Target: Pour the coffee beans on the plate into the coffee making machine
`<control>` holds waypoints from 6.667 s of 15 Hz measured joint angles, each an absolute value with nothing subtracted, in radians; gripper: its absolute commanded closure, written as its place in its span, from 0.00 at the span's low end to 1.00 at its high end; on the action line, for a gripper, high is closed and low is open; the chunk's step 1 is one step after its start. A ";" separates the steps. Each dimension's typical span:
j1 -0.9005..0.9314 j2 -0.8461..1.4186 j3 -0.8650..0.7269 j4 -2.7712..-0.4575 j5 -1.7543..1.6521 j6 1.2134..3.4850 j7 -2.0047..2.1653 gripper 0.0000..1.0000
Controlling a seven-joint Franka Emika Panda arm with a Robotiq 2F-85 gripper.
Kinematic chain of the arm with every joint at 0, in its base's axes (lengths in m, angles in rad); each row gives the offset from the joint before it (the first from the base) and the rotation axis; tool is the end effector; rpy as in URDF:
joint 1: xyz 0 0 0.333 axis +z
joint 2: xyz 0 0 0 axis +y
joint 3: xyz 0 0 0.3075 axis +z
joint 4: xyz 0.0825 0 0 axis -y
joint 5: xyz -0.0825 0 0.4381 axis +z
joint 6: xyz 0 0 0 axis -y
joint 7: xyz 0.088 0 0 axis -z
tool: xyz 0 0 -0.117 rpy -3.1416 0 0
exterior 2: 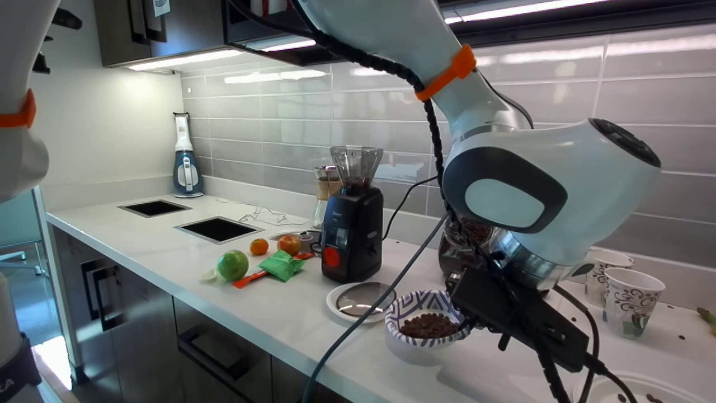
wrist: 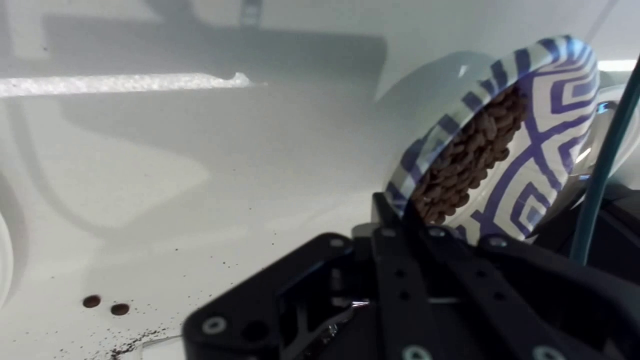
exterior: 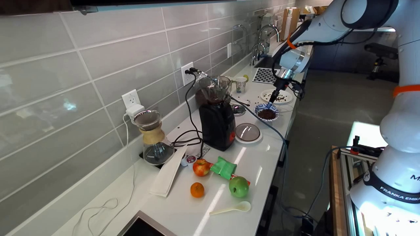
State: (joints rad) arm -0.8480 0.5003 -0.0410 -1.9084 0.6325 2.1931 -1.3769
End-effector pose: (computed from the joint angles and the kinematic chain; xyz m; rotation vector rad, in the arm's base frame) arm 0.4243 -0.4818 0.1651 -2.7313 -0.0817 -0.4469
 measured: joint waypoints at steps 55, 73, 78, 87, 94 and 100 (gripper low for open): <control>-0.507 0.243 -0.234 -1.702 0.692 1.544 -1.208 0.99; -0.453 0.144 -0.246 -1.743 0.828 1.634 -1.569 0.99; -0.453 0.148 -0.250 -1.756 0.950 1.634 -1.575 0.96; -0.441 0.151 -0.257 -1.756 0.955 1.637 -1.553 0.99; -0.382 0.153 -0.253 -1.765 1.001 1.806 -1.449 0.99; -0.334 0.157 -0.233 -1.791 1.040 1.950 -1.407 0.99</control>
